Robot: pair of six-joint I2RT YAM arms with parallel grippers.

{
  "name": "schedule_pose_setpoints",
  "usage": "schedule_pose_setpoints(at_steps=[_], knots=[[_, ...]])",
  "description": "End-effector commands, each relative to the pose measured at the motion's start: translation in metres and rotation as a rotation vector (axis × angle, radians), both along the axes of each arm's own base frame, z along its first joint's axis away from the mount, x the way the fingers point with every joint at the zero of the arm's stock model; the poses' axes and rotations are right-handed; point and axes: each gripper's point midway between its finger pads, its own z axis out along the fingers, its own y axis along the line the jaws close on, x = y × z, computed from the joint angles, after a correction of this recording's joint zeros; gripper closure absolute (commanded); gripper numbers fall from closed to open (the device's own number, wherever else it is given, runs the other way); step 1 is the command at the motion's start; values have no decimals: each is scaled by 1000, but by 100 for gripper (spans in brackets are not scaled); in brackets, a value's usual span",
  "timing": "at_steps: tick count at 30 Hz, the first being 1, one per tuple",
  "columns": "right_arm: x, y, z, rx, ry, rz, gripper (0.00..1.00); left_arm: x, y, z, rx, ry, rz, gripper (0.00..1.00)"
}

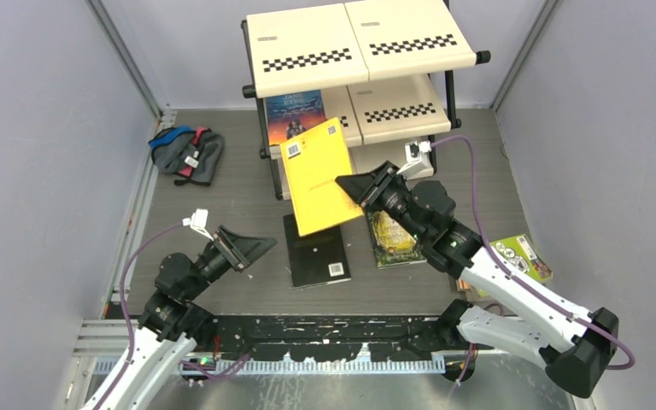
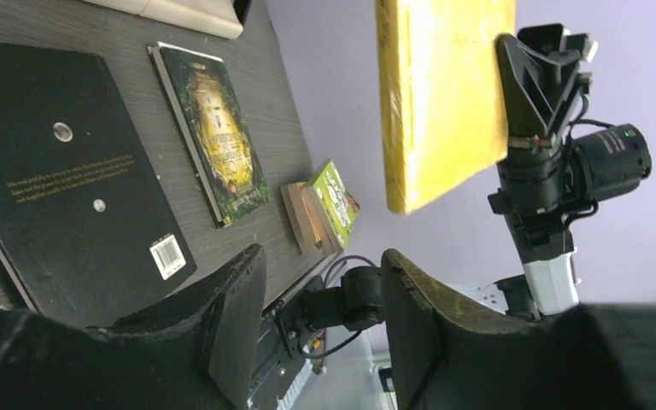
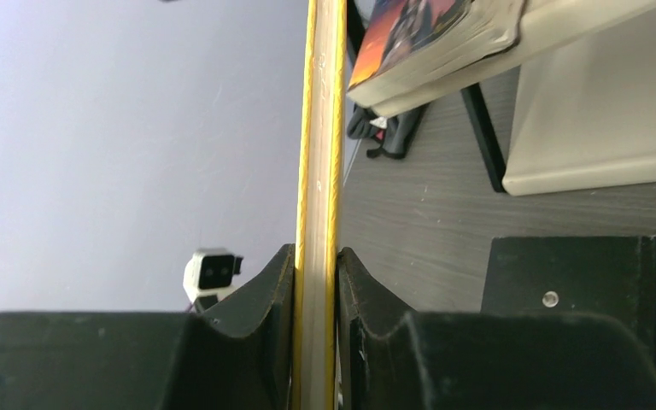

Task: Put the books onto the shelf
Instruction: Place the book on the shelf.

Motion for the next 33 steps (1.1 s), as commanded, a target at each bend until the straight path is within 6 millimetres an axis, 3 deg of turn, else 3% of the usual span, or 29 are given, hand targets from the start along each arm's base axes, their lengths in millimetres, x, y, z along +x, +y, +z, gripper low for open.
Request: schedule_pose_setpoints(at_steps=[1,7,23,29,33], knots=[[9,-6,87,223,-150,9,99,-5,1,24,-8,-72,-9,48],[34,-2,93,263,-144,17,99,-3,0,21,-1,-68,-10,48],[112,22,82,311,-80,21,99,-1,-3,22,14,-76,-22,48],[139,31,86,308,-69,25,99,-1,-3,18,80,-76,-33,48],[156,41,78,301,-43,30,99,-4,-4,17,86,-73,-46,48]])
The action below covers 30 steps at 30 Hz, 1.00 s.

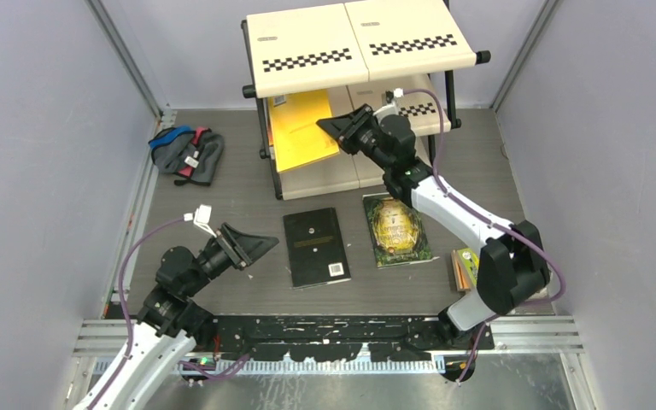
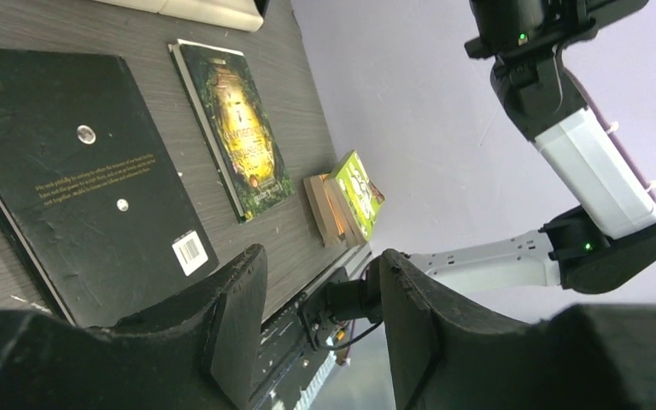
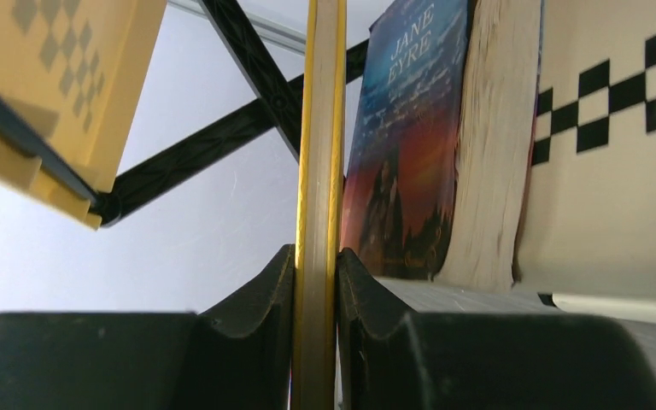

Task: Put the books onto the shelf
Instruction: Place the book on the shelf.

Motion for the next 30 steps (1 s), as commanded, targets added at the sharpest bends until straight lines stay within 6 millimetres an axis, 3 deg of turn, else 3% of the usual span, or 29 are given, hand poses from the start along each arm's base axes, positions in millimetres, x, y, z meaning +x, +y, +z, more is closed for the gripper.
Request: schedule_pose_setpoints(at_steps=[1,9,19,30], knots=[[4,6,80,147,-180,33,99,-9,-1,18,12,-64,-39,48],[21,15,66,143,-152,27,99,-23,7,15,40,-76,-40,48],[43,26,54,143,-138,17,99,-26,8,20,53,-95,-49,48],[60,30,61,142,-157,4,99,-27,7,28,41,-106,-51,48]])
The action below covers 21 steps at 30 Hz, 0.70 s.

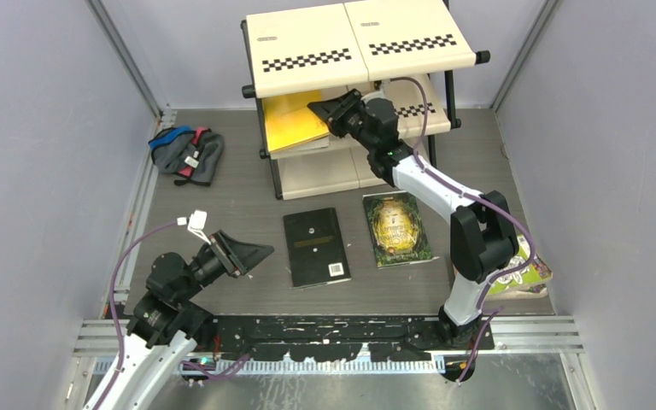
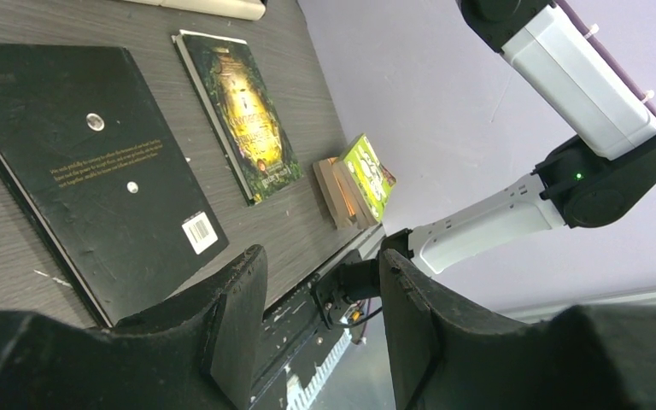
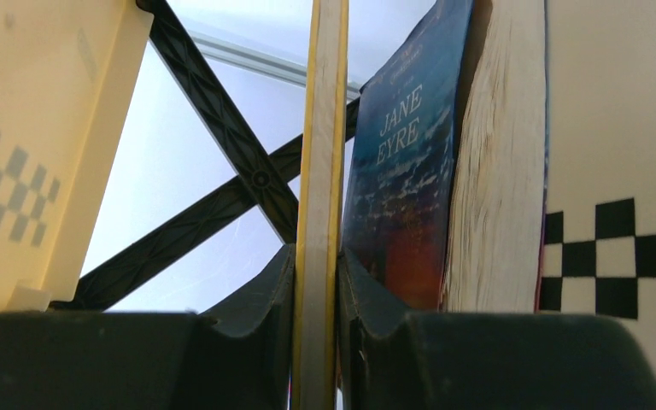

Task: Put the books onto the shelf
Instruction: Place the book on the shelf.

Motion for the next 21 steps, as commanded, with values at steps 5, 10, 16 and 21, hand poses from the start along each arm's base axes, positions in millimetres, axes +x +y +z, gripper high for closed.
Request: schedule_pose_setpoints(at_steps=[5,10,16,21], knots=[[8,3,64,64,-172,-12,99,-5,-1,22,-21,-64,-24,48],[14,5,58,38,-166,-16,99,-3,-2,22,-19,-62,-26,48],[20,4,46,-6,-146,-36,99,-2,-4,20,-18,-61,-30,48],[24,4,34,-49,-126,-47,98,-1,-5,20,-19,-61,-32,48]])
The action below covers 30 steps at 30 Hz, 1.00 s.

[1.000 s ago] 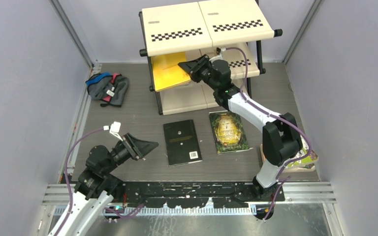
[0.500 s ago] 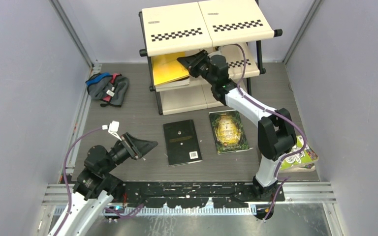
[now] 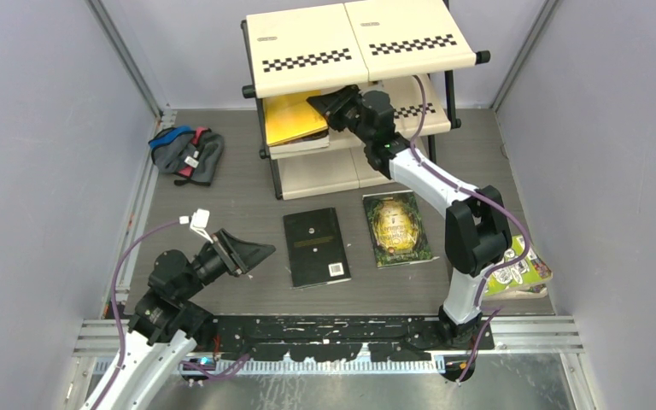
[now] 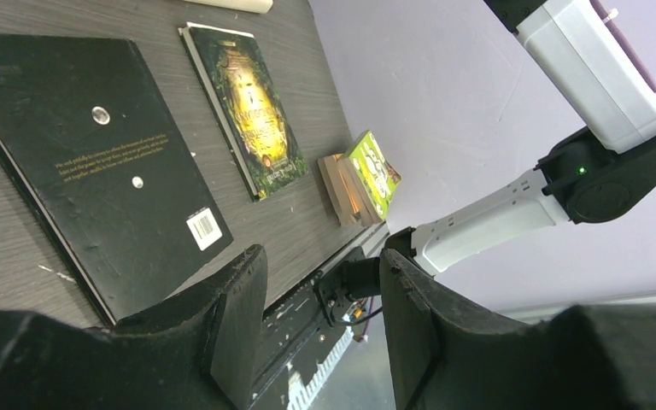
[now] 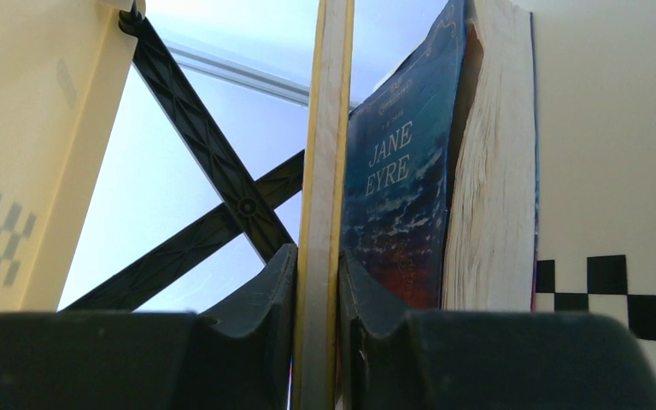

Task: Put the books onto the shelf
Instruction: Place the book on the shelf.

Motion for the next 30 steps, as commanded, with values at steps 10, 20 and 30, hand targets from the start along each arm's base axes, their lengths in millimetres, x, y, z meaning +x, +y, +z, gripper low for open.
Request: schedule_pose_setpoints(at_steps=[10,20,30], knots=[[7,-3,15,-103,-85,-38,62,-3,-4,20,-37,-76,-33,48],[8,-13,13,-172,-96,-74,42,-2,-5,19,-41,-68,-34,48],[10,-34,13,-271,-107,-164,39,-1,-6,15,-47,-59,-37,48]])
